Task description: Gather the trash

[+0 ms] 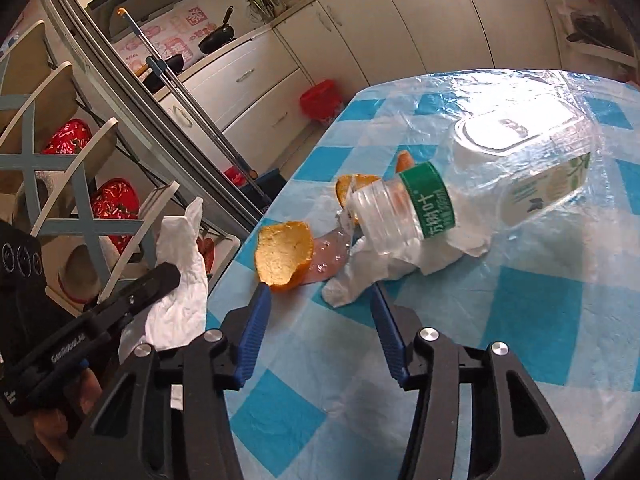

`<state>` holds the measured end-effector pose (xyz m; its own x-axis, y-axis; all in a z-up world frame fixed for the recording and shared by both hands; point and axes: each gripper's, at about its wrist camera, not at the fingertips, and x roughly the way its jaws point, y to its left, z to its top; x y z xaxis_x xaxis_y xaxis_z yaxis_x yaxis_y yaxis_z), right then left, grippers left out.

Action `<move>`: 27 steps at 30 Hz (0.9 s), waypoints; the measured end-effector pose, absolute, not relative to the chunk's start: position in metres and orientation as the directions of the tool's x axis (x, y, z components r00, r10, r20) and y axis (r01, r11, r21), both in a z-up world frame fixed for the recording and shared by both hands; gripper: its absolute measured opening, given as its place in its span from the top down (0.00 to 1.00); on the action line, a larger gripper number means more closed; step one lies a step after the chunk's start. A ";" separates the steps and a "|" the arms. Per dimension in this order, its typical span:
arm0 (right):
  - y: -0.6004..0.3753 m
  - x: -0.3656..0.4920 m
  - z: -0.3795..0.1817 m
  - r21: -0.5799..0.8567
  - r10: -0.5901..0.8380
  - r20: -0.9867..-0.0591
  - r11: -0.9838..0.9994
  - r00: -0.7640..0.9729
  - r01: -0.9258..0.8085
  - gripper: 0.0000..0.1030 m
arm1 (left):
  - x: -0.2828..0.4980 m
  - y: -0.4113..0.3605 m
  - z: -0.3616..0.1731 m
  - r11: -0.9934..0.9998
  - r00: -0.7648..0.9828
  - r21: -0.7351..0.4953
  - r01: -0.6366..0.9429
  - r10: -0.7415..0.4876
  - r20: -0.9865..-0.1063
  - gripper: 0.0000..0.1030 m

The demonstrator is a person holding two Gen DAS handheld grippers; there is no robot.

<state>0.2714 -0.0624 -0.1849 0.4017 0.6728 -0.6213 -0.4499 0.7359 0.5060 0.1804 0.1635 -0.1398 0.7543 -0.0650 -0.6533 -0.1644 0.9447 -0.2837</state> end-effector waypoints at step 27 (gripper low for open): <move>-0.059 0.262 -0.166 0.366 0.552 -0.633 0.831 0.543 -0.419 0.95 | 0.183 0.165 -0.149 0.937 0.756 -0.319 -0.144 -0.104 -0.646 0.93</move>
<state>0.2618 -0.0586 -0.1663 0.5427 0.5525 -0.6326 -0.4193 0.8308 0.3659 0.1832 0.1650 -0.1488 0.7560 -0.1042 -0.6462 -0.1436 0.9368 -0.3191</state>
